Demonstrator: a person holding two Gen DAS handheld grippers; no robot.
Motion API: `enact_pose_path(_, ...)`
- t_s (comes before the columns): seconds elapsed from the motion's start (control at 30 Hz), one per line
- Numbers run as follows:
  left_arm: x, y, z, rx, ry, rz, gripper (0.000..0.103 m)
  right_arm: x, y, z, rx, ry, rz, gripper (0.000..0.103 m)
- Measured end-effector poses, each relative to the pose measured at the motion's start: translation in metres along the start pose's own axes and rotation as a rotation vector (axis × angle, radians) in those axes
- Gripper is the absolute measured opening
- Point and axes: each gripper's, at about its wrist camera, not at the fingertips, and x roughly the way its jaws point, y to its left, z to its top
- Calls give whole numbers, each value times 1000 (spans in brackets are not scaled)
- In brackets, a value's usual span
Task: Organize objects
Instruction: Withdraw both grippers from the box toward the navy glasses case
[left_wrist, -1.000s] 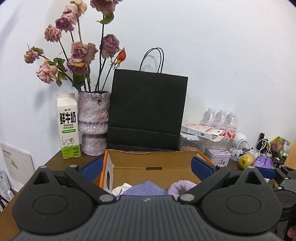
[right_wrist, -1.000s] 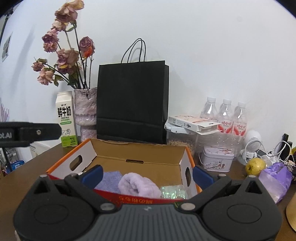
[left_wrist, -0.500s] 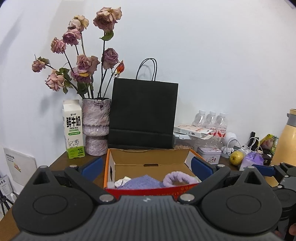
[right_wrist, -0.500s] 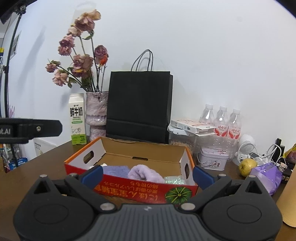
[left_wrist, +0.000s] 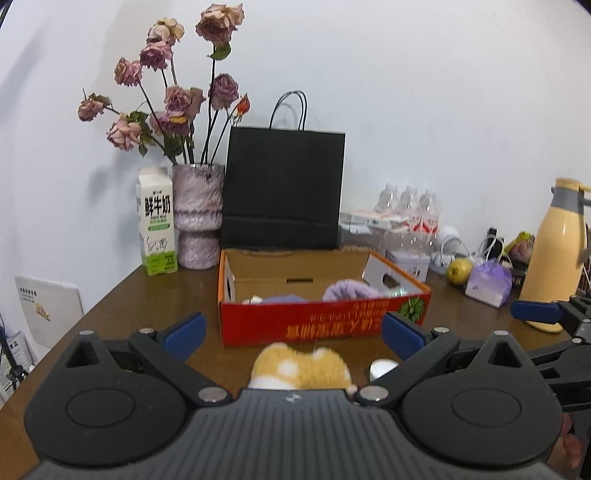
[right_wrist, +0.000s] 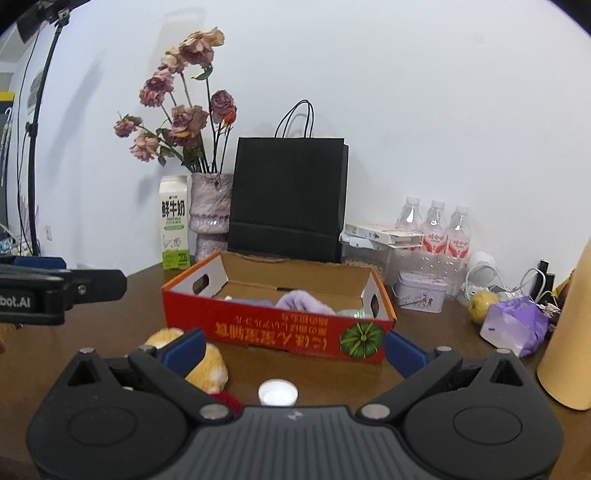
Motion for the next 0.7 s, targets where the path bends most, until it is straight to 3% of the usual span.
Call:
enact_pose_path(0.47,-30,3,-31,25,66,15,103,-37,6,-48,16,65,1,103)
enact_pose_path(0.7,-40,6,-46,24,97,-3,103,-49,-8,-73,26,82,-57,103)
